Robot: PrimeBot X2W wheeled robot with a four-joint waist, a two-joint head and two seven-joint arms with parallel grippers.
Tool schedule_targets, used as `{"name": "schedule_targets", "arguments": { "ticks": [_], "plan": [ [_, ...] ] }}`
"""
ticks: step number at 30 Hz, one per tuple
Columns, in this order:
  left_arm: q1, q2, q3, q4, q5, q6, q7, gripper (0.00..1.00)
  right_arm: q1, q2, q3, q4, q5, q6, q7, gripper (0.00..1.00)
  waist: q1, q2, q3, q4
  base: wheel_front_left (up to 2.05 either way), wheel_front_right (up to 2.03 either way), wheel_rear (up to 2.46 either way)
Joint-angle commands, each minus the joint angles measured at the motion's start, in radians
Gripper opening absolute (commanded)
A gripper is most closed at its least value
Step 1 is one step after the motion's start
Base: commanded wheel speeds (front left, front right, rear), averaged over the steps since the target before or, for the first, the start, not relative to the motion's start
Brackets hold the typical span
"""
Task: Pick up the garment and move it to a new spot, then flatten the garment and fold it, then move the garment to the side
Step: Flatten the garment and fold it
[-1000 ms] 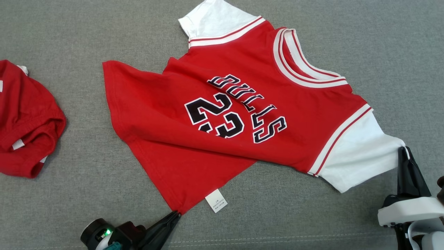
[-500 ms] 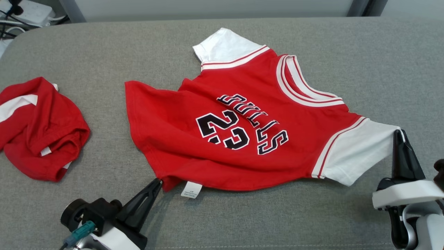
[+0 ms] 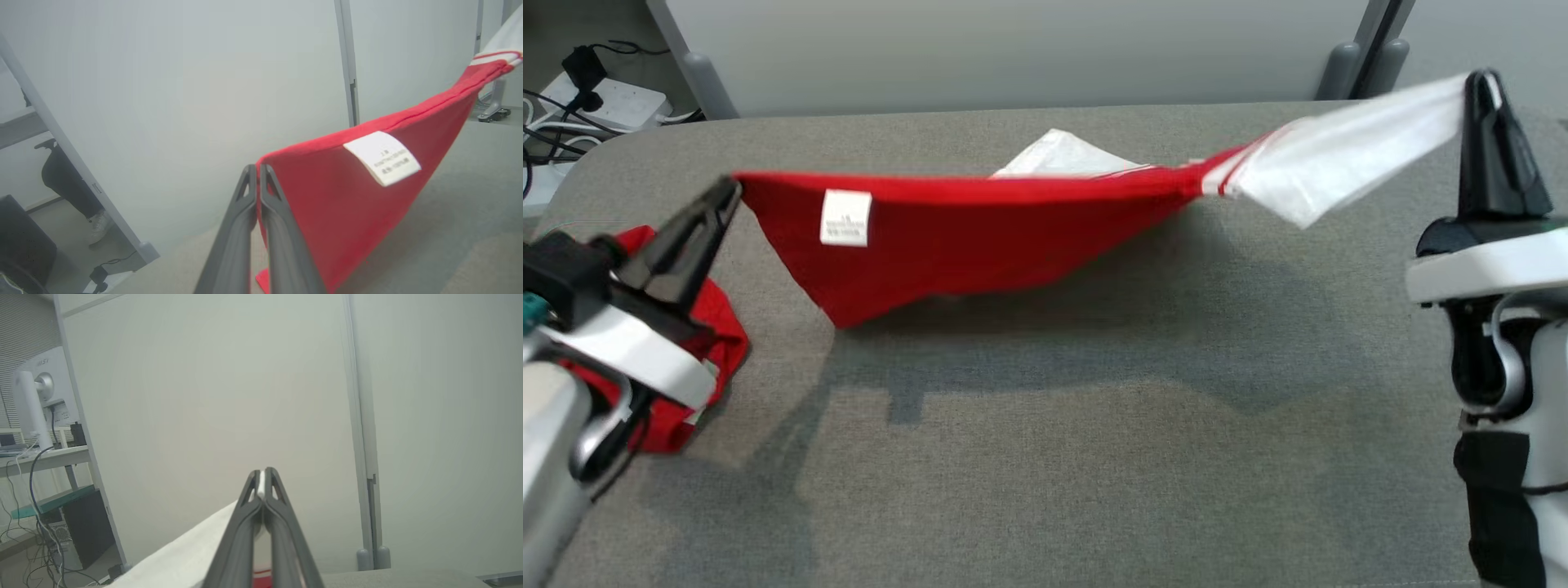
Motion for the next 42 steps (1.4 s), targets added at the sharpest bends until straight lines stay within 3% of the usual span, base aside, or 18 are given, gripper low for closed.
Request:
{"name": "schedule_targets", "arguments": {
  "ticks": [1,5,10,16,21,25,29,31,33,36,38,39,42],
  "plan": [
    [-0.082,0.062,0.04,-0.012,-0.019,-0.004,-0.006,0.0,-0.049,-0.007,0.019,-0.046,0.019,-0.003,0.005,0.0,0.0,0.0,-0.002,-0.009,0.0,0.0,0.0],
    [-0.144,0.101,0.062,-0.027,-0.08,-0.004,-0.006,0.0,-0.075,-0.007,0.001,-0.102,0.057,-0.003,0.013,0.0,0.0,0.0,-0.009,-0.027,0.0,0.0,0.0],
    [-0.045,0.134,0.046,-0.035,-0.169,-0.004,-0.006,0.0,0.024,-0.007,0.03,-0.156,0.079,-0.003,0.093,0.0,0.0,0.0,-0.009,-0.045,0.0,0.0,0.0],
    [0.197,0.153,-0.156,0.003,-0.341,-0.004,0.003,0.0,0.268,-0.007,0.183,-0.153,0.149,-0.003,0.273,0.0,0.0,0.0,0.037,-0.057,0.0,0.0,0.0],
    [0.239,0.181,-0.311,-0.045,-0.543,-0.004,0.052,0.0,0.385,-0.007,0.335,-0.164,0.202,-0.003,0.486,0.0,0.0,0.0,0.107,-0.055,0.0,0.0,0.0],
    [0.156,0.28,-0.418,-0.176,-0.67,-0.004,0.213,0.0,0.38,-0.007,0.46,-0.209,0.251,-0.003,0.762,0.0,0.0,0.0,0.189,-0.055,0.0,0.0,0.0],
    [0.025,0.407,-0.504,-0.354,-0.824,-0.004,0.454,0.0,0.279,-0.007,0.472,-0.238,0.304,-0.003,0.998,0.0,0.0,0.0,0.299,-0.065,0.0,0.0,0.0],
    [-0.058,0.461,-0.484,-0.395,-0.907,-0.004,0.544,0.0,0.168,-0.007,0.426,-0.231,0.325,-0.003,0.963,0.0,0.0,0.0,0.36,-0.071,0.0,0.0,0.0],
    [-0.177,0.488,-0.4,-0.38,-0.898,-0.004,0.499,0.0,0.005,-0.007,0.347,-0.197,0.355,-0.003,0.779,0.0,0.0,0.0,0.414,-0.074,0.0,0.0,0.0],
    [-0.414,0.484,-0.168,-0.34,-0.803,-0.004,0.137,0.0,-0.329,-0.007,0.153,-0.11,0.316,-0.003,0.354,0.0,0.0,0.0,0.464,-0.078,0.0,0.0,0.0],
    [-0.523,0.484,-0.052,-0.321,-0.804,-0.004,0.014,0.0,-0.534,-0.007,0.074,-0.017,0.32,-0.003,0.164,0.0,0.0,0.0,0.451,-0.08,0.0,0.0,0.0],
    [-0.562,0.484,-0.011,-0.318,-0.801,-0.004,0.002,0.0,-0.617,-0.007,0.05,0.04,0.324,-0.003,0.11,0.0,0.0,0.0,0.435,-0.082,0.0,0.0,0.0],
    [-0.598,0.478,0.037,-0.319,-0.797,-0.004,-0.005,0.0,-0.765,-0.007,0.027,0.176,0.26,-0.003,0.099,0.0,0.0,0.0,0.391,-0.095,0.0,0.0,0.0]
  ]
}}
